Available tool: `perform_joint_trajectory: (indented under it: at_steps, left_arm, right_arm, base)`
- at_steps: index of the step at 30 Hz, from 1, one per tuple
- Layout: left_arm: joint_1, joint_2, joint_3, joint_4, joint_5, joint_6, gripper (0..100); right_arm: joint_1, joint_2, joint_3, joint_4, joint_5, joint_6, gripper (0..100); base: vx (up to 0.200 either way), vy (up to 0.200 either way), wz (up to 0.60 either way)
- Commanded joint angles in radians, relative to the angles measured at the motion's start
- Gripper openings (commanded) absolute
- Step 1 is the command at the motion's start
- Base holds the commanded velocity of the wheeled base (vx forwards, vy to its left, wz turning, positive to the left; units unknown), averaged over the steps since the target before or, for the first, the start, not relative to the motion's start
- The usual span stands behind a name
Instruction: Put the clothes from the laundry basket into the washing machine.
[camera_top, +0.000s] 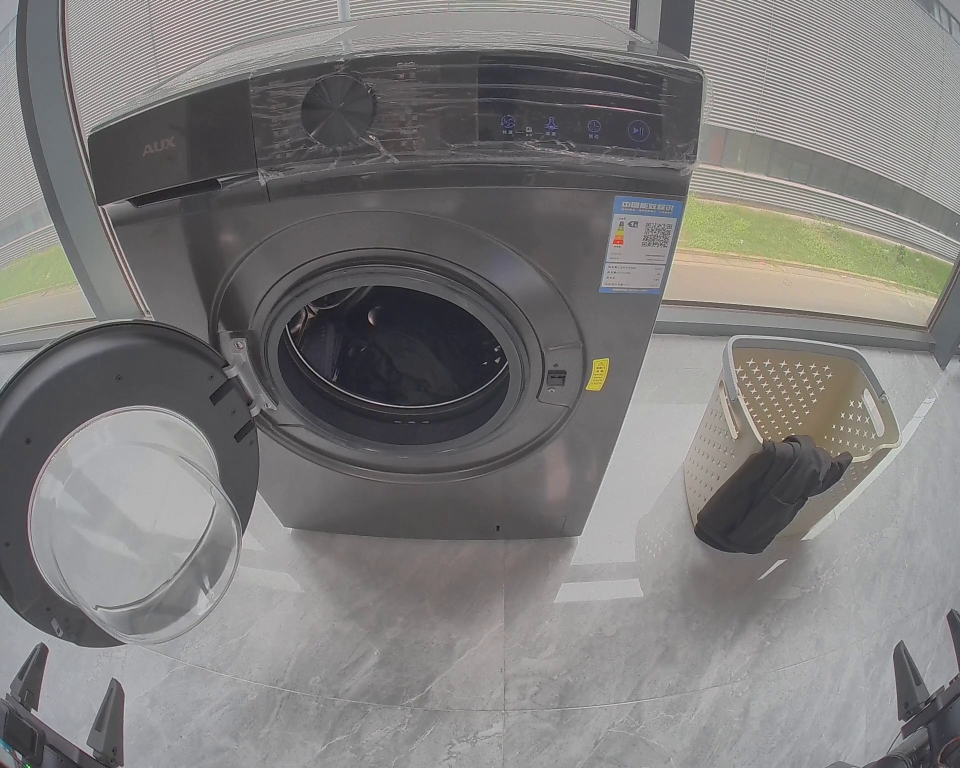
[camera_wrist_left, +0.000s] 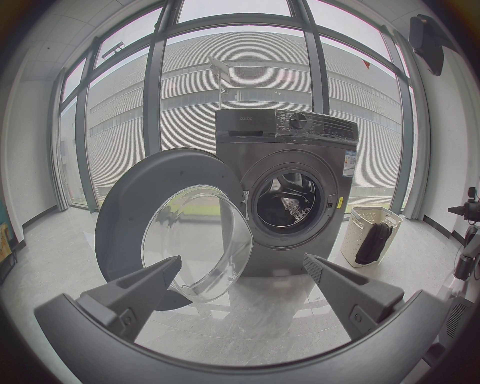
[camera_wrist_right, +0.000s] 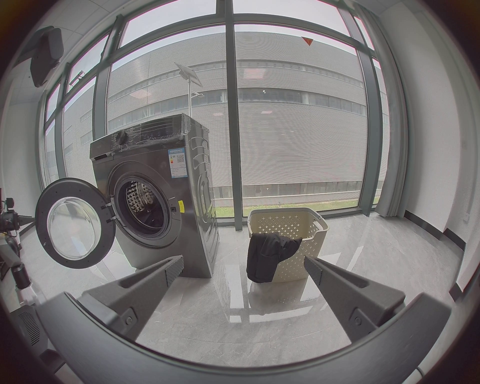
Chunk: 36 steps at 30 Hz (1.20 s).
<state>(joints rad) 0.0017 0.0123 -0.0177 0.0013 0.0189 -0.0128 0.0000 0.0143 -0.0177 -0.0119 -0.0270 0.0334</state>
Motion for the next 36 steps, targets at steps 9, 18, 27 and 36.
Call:
perform_joint_trajectory:
  at_steps: [9,18,27,36]
  left_arm:
    - [-0.002,-0.008,0.018,-0.001,-0.004,-0.004,100]
    - [-0.002,-0.008,0.018,-0.001,-0.002,-0.015,100]
    - [-0.002,-0.008,0.018,-0.001,-0.001,-0.013,100]
    - [-0.002,-0.008,0.018,-0.001,-0.004,-0.015,100]
  right_arm:
    - [0.000,0.004,0.018,-0.002,-0.001,0.000,100]
    - [0.000,0.003,0.018,-0.002,-0.001,0.000,100]
    - [0.000,0.004,0.018,0.000,-0.001,0.000,100]
    - [0.000,0.004,0.018,-0.002,-0.001,0.000,100]
  base:
    - [0.000,-0.022,0.00]
    - [0.178,0.000,0.00]
    - [0.156,0.000,0.00]
    - [0.000,-0.044,0.00]
